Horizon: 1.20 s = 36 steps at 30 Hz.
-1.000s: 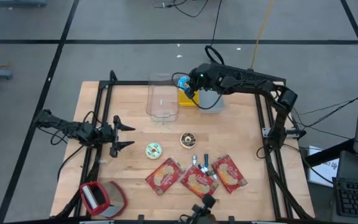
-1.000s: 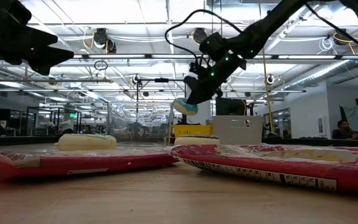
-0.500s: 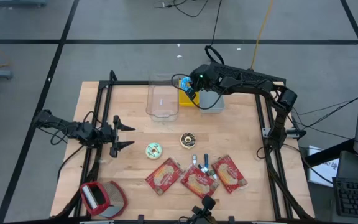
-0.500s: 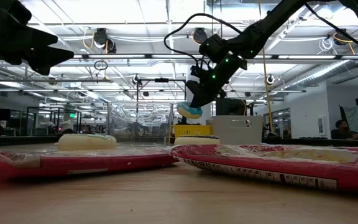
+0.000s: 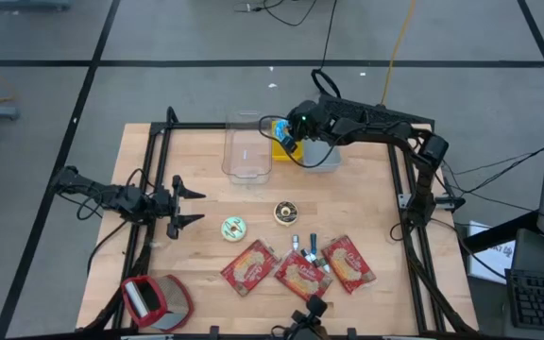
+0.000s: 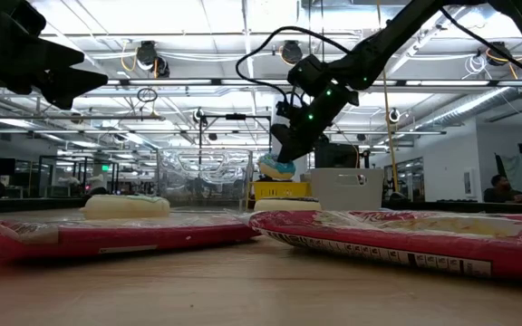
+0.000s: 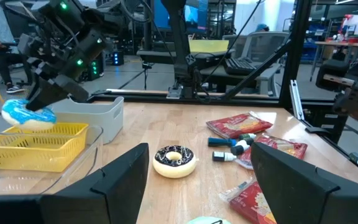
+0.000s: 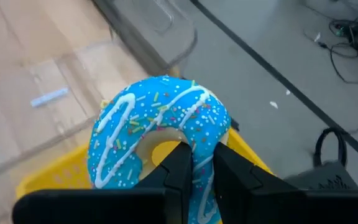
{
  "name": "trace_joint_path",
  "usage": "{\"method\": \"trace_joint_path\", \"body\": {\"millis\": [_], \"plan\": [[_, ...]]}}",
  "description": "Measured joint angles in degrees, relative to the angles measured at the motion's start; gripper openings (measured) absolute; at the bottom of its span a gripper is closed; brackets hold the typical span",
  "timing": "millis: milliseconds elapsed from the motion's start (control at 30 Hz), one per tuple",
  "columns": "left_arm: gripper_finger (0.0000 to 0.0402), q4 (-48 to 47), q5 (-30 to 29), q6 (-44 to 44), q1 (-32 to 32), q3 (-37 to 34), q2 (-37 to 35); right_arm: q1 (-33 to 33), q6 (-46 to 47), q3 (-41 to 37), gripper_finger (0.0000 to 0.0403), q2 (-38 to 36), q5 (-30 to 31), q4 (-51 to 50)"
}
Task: Pick & Place Food Item
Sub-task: Put the blue donut into the yellow bin
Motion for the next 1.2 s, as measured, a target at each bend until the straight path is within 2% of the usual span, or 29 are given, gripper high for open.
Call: {"method": "trace_joint_path", "body": {"millis": [733,1200], "plan": [[0.0285,0.02,0.00,0.00,0.00,0.00,0.00,-0.57,-1.35,0.00,0.0048,1.34,-0.16,0.73],[0.0285,0.02,0.00,-0.01,0.00,0.00,0.00,-0.57,-1.01,0.00,0.0137,1.34,-0.18,0.71]]}}
